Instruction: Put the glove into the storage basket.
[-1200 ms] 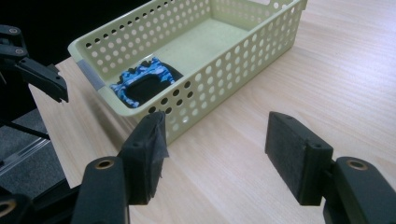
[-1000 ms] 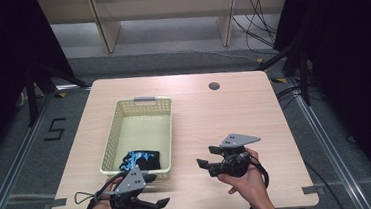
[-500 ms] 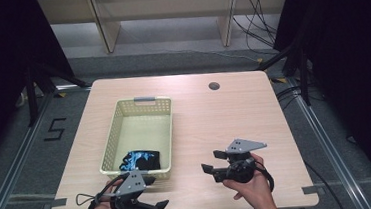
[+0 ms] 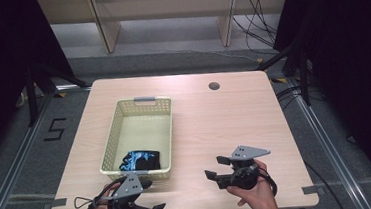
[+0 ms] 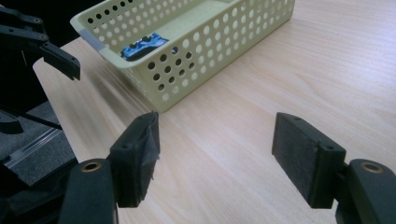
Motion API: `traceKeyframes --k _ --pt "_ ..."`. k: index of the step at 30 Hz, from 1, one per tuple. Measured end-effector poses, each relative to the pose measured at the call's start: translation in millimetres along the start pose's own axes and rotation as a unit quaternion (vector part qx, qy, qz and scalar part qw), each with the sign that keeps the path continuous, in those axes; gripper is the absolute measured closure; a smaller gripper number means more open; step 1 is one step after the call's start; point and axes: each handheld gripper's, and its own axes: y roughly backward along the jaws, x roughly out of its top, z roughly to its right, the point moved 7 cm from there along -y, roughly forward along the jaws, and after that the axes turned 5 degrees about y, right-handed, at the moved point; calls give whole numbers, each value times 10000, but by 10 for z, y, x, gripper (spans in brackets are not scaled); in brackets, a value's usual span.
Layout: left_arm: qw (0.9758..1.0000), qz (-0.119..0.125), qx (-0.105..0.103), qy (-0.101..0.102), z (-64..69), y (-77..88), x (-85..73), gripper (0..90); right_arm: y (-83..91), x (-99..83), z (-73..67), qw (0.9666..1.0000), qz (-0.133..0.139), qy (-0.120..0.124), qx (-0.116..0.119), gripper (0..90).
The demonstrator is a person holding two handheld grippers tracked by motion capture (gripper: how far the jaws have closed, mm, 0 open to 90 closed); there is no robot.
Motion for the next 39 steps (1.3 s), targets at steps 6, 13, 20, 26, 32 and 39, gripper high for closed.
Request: traceKeyframes --k 6,13,20,26,32,39 --pt "9999 -123 68 -43 -51 -19 -87 196 -18 -70 -29 10000 -82 -40 40 292" --pt "9998 -160 115 34 -90 -21 -165 196 -14 -139 -19 9999 -170 -6 -7 277" --pt "9997 -152 163 107 -147 10 -228 196 8 -206 -45 9998 -195 -57 20 262" --pt "9997 -147 187 75 -168 37 -270 192 50 -282 -81 9996 -245 -140 -17 226" --pt "9996 -238 128 94 -156 23 -319 172 81 -358 -107 9998 -192 -43 -6 186" --pt "9992 -362 137 -41 -105 -19 -392 161 114 -449 -186 9991 -411 -97 -48 167"
